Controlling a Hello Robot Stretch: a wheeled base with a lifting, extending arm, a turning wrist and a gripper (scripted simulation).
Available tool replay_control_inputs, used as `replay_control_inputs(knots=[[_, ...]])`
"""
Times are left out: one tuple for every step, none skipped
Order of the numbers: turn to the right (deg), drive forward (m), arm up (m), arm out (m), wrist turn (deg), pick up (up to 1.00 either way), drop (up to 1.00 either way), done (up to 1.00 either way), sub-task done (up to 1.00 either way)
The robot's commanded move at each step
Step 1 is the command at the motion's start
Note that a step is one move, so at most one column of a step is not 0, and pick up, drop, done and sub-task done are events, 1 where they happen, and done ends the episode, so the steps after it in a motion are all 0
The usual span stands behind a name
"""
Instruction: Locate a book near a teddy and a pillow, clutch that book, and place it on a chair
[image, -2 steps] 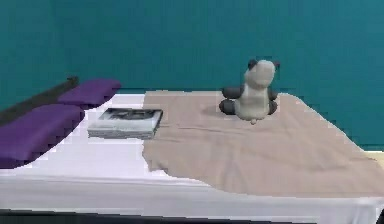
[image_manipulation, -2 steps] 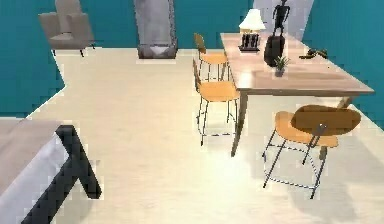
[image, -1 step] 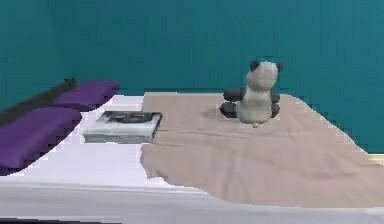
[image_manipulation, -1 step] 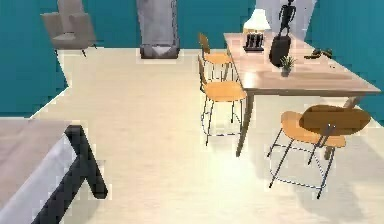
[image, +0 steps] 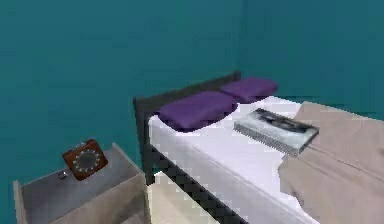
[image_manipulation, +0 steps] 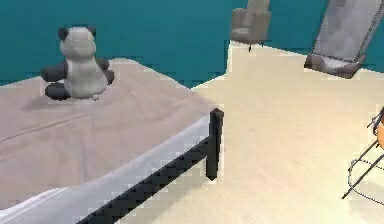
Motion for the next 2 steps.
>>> replay_control_inputs(knots=[[-45.0,0.00,0.00,0.00,0.0,0.00,0.00,0.00,0.00],[-18.0,0.00,0.00,0.00,0.0,0.00,0.00,0.00,0.00]])
